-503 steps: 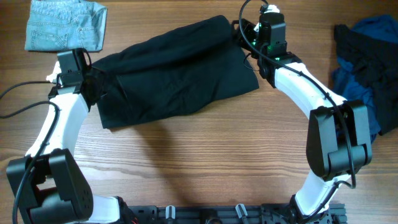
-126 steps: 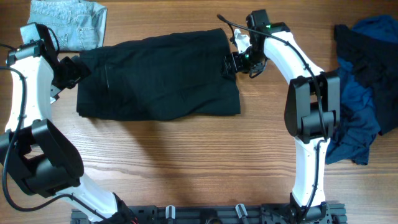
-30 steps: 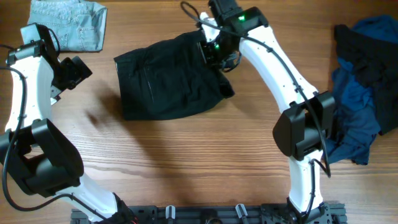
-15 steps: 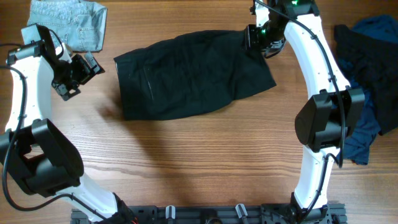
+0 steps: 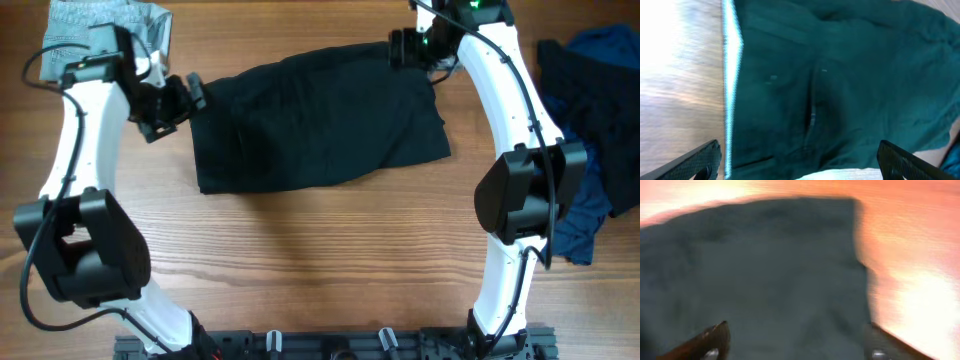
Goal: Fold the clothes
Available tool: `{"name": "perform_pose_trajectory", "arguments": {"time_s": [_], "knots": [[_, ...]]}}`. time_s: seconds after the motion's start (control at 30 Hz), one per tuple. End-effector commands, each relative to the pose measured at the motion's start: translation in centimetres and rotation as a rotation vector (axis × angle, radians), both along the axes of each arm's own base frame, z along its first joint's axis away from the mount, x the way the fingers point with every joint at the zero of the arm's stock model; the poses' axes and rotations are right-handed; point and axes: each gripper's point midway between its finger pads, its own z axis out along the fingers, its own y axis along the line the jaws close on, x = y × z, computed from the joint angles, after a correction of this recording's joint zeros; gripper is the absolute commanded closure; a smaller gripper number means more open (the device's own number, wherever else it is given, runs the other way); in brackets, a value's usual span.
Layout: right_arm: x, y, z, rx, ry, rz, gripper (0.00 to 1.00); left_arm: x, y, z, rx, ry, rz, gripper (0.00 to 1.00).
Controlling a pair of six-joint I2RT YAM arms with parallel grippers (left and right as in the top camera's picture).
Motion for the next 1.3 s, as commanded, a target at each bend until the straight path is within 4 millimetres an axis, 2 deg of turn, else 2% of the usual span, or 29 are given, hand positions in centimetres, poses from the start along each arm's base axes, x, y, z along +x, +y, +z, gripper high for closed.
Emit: {"name": "perform_pose_trajectory", "arguments": {"time_s": [0.0,0.03,0.07,0.1,0.17,0.37,0.5,0.6,0.67,0.77,0.87,0.97,1.07,1.13,1.27], "knots": [[-0.5,6.5,2.4,0.346,-0.022,0.220,0.64,0.5,-2.3,-0.4,-0.012,-0.018,-0.070,0.00],[-0.6,6.7,2.5,0.352,-0.024,0.226,0.76,0.6,-2.6,-0.3,-0.011,-0.025,-0.078,0.00],[-0.6,6.9,1.6,0.333,-0.010,0.224,0.86,0.8,-3.1,-0.3,-0.011,-0.033,-0.089,0.00],[-0.8,6.9,0.8,0.310,0.006,0.217,0.92,0.9,-3.5,-0.2,-0.011,-0.040,-0.096,0.00],[-1.2,6.8,-1.2,0.272,0.049,0.205,0.96,1.1,-4.0,-0.1,-0.009,-0.050,-0.110,0.00],[-3.1,6.5,-7.2,0.226,0.182,0.185,0.96,1.3,-4.5,-0.1,-0.014,-0.055,-0.102,0.00],[-3.5,4.1,-10.3,0.166,0.236,0.131,0.96,1.3,-4.5,-0.1,-0.014,-0.055,-0.101,0.00],[-4.0,2.3,-11.5,0.165,0.279,0.094,0.95,1.3,-4.4,-0.1,-0.011,-0.055,-0.101,0.00],[-4.6,1.1,-12.3,0.165,0.313,0.067,0.91,1.3,-4.4,-0.1,-0.011,-0.055,-0.100,0.00],[-6.4,-1.4,-14.2,0.130,0.394,0.017,0.87,1.4,-4.3,-0.1,-0.004,-0.055,-0.098,0.00],[-8.3,-3.6,-15.9,0.064,0.466,-0.029,0.87,1.4,-4.2,-0.1,0.004,-0.057,-0.096,0.00],[-9.8,-5.3,-16.7,0.001,0.527,-0.063,0.87,1.6,-4.2,-0.1,0.005,-0.064,-0.096,0.00],[-10.5,-7.2,-16.7,-0.092,0.562,-0.151,0.84,1.7,-4.2,-0.1,0.005,-0.069,-0.096,0.00],[-10.8,-8.9,-16.2,-0.183,0.582,-0.207,0.83,1.9,-4.2,0.0,0.006,-0.076,-0.096,0.00],[-10.3,-9.5,-14.1,-0.217,0.564,-0.237,0.77,2.0,-4.1,0.1,0.007,-0.082,-0.096,0.00]]}}
